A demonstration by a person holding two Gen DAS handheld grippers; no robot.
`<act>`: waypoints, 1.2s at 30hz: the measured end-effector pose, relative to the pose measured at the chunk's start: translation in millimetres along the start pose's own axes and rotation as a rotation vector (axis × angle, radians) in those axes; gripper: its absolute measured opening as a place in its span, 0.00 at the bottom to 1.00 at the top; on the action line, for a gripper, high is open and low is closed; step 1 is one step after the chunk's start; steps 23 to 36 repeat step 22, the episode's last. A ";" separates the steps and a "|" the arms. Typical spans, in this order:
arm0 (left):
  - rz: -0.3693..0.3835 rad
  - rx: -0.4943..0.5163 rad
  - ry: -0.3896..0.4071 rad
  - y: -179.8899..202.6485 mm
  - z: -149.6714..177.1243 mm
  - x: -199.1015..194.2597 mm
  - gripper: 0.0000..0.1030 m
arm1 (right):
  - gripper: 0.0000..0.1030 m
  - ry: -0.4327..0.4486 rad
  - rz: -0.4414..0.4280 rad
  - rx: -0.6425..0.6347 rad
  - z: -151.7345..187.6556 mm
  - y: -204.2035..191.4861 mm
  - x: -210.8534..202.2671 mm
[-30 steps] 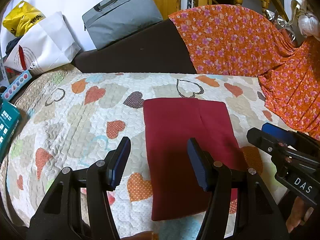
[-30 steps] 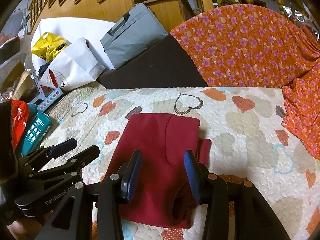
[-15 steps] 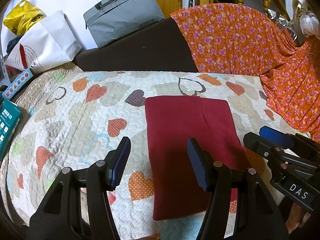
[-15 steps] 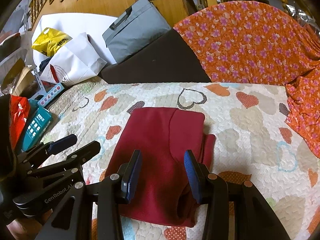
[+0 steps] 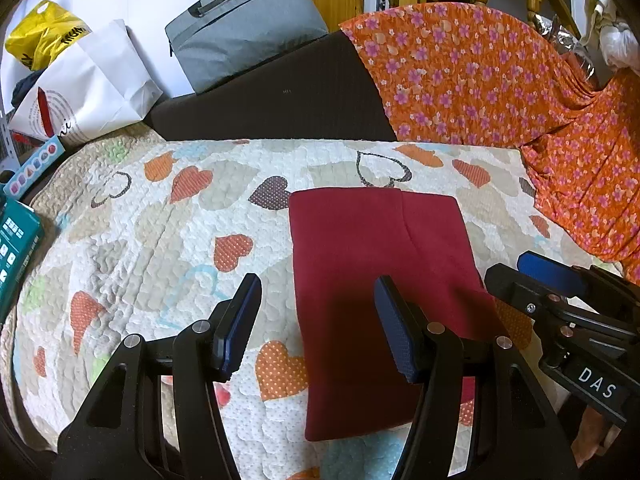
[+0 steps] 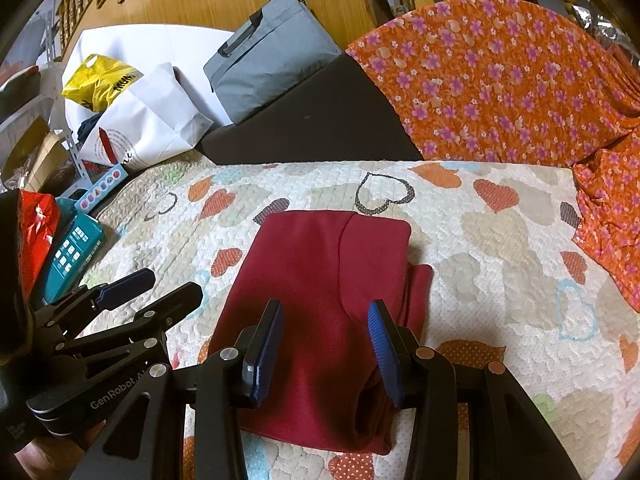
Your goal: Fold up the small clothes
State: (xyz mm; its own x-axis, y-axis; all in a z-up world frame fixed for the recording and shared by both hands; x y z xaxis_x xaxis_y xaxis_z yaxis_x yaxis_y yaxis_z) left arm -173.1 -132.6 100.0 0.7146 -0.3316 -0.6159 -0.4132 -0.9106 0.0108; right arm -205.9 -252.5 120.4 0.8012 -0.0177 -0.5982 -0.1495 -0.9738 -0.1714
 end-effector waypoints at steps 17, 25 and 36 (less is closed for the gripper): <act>0.001 0.013 0.005 -3.3 2.0 7.7 0.57 | 0.41 -0.019 -0.002 0.003 4.3 1.0 7.8; 0.005 0.014 0.004 -3.2 2.0 8.5 0.57 | 0.41 -0.025 -0.003 0.004 5.5 2.1 10.4; 0.005 0.014 0.004 -3.2 2.0 8.5 0.57 | 0.41 -0.025 -0.003 0.004 5.5 2.1 10.4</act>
Point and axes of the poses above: each gripper's, at about its wrist camera, not at the fingertips, and x roughly the way its jaws point, y to its right, z to its underside, the point moved 6 cm from there along x, roughly the way its jaws point, and after that the axes turned 3 degrees about y, right-handed, at the moved point
